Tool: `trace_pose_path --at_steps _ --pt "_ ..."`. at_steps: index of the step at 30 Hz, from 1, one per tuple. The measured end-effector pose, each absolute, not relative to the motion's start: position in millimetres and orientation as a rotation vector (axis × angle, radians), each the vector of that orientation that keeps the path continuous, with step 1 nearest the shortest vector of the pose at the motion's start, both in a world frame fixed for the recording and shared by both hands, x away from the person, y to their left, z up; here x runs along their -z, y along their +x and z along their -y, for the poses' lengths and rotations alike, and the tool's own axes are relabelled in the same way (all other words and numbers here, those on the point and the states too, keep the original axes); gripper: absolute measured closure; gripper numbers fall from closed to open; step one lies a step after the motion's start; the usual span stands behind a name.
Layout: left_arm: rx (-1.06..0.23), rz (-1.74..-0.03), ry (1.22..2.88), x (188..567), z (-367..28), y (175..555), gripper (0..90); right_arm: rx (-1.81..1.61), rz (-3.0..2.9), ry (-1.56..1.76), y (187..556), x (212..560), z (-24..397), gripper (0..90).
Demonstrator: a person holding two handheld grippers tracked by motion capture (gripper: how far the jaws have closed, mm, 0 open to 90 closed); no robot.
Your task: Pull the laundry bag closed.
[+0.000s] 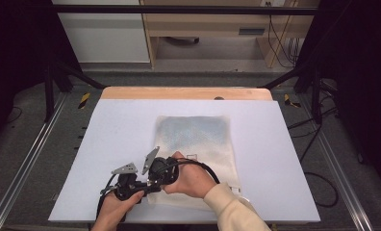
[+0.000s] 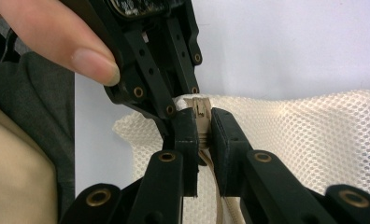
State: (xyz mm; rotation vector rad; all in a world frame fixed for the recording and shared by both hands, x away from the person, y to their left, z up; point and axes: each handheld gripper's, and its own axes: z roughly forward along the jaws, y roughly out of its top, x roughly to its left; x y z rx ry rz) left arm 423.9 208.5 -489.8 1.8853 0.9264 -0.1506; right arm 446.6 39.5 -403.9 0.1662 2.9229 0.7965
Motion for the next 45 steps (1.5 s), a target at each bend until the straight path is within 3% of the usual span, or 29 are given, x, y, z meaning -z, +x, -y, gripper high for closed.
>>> trace_pose_path --at_steps 45 --pt "0.137 -0.918 1.885 486 -207 421 85.3 -0.718 -2.936 0.202 447 414 -15 82.2"
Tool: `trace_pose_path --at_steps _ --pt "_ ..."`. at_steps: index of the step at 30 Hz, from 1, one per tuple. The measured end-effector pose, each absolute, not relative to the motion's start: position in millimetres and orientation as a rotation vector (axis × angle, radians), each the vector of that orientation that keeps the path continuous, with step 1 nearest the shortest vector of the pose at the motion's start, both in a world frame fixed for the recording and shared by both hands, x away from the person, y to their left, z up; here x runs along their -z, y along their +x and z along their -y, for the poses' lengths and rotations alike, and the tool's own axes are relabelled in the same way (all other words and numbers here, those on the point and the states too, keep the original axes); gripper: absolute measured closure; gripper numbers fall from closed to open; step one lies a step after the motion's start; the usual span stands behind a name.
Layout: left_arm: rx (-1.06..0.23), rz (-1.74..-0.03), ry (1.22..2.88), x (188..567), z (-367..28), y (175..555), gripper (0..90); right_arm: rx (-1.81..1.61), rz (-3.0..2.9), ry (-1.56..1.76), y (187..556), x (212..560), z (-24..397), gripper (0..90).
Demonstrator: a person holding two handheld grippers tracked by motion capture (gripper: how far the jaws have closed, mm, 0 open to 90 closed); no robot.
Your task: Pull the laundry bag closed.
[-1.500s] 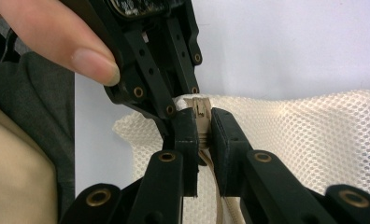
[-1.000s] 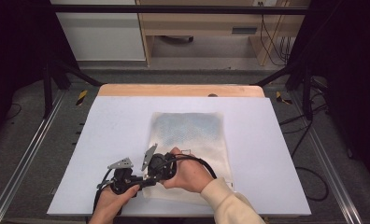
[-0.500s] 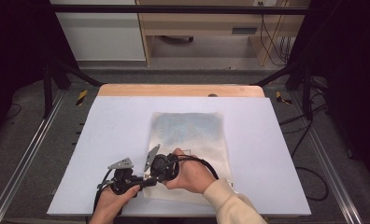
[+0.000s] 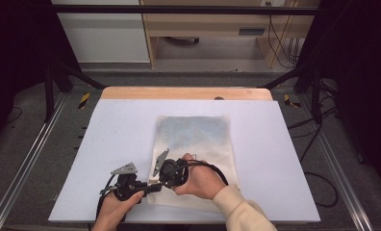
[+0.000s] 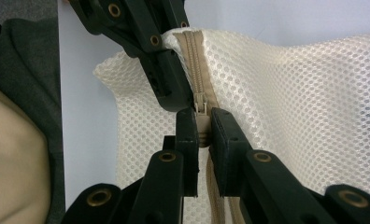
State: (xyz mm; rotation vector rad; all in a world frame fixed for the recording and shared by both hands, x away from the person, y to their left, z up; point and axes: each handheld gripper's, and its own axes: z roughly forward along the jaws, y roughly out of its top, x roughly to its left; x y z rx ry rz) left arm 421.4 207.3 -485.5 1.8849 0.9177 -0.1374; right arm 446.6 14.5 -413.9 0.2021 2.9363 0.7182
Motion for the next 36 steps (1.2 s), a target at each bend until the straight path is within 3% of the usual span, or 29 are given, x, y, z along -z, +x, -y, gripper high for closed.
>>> trace_pose_path --at_steps 36 --pt "0.097 -0.887 1.914 482 -205 418 85.2 -0.848 -2.884 0.265 443 424 9 82.2"
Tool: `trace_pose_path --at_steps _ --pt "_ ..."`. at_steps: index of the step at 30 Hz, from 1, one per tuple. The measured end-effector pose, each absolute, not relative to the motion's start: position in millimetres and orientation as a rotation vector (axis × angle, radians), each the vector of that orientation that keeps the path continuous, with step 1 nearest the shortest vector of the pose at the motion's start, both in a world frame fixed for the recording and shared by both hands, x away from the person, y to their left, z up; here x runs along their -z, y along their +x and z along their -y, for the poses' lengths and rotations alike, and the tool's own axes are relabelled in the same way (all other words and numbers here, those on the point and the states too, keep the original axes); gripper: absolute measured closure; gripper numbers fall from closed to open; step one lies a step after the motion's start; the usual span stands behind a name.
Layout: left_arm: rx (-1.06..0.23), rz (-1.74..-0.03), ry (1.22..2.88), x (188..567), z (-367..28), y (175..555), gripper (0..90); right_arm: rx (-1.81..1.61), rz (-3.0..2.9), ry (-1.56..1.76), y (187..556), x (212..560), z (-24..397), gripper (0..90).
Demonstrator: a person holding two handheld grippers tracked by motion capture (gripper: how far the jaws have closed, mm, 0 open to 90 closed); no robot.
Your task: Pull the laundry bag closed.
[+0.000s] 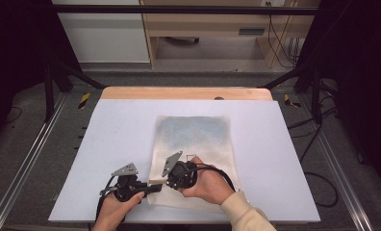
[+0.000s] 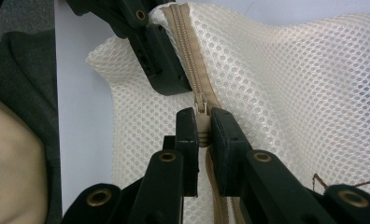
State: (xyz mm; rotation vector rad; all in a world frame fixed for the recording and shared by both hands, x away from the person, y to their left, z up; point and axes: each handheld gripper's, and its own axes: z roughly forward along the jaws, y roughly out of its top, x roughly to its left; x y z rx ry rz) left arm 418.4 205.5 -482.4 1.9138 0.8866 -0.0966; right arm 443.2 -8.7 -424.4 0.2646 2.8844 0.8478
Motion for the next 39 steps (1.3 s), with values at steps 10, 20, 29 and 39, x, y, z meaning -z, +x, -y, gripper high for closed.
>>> trace_pose_path --at_steps 10,20,29,39 --pt "0.093 -0.886 1.926 483 -203 417 85.2 -0.858 -2.887 0.305 445 430 21 82.2" --pt "0.089 -0.873 1.950 484 -199 416 85.1 -0.867 -2.881 0.318 441 430 28 82.2" --pt "0.090 -0.866 1.957 485 -196 414 85.1 -0.891 -2.863 0.345 437 432 39 82.2" --pt "0.083 -0.863 1.960 483 -194 412 84.9 -0.938 -2.818 0.348 430 434 45 82.2"
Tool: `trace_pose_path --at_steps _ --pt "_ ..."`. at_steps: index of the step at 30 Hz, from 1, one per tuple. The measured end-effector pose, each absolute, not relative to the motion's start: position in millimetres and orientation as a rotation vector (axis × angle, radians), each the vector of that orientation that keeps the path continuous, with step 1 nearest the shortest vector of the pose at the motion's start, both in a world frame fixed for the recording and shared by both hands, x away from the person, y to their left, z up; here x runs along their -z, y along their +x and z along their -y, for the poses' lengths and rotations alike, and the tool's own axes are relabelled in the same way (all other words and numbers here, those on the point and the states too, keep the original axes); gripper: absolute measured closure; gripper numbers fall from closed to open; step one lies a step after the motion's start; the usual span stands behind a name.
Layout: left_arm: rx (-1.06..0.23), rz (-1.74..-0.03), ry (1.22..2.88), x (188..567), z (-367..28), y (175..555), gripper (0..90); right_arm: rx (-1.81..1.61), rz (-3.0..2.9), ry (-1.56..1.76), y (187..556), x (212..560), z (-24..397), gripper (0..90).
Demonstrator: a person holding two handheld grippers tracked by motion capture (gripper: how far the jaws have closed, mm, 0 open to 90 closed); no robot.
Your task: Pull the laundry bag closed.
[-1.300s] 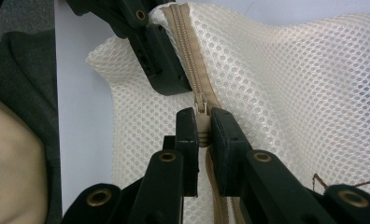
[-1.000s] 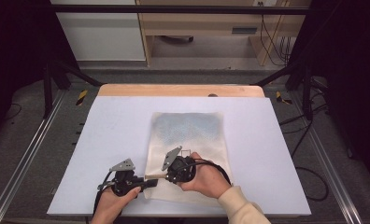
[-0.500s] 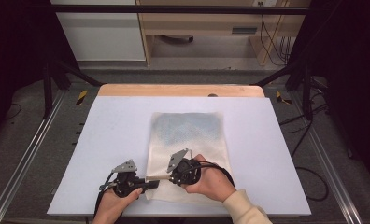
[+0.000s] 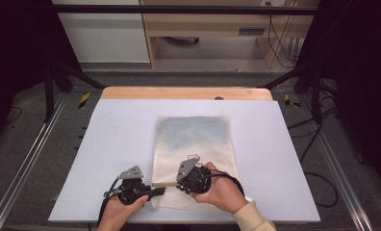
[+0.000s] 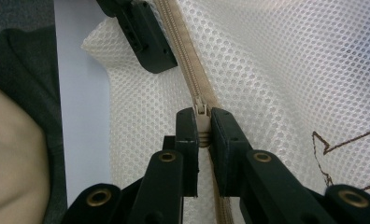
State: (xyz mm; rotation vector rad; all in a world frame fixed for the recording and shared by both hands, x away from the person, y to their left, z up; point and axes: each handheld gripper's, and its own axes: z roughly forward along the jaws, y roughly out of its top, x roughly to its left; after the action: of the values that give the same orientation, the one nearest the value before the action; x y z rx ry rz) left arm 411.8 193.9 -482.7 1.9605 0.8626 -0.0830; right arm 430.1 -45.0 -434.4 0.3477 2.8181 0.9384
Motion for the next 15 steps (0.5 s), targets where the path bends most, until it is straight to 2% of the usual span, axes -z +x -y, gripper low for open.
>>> trace_pose_path --at_steps 15 --pt "0.071 -0.848 1.967 481 -193 412 84.7 -1.038 -2.728 0.371 422 441 62 82.2"
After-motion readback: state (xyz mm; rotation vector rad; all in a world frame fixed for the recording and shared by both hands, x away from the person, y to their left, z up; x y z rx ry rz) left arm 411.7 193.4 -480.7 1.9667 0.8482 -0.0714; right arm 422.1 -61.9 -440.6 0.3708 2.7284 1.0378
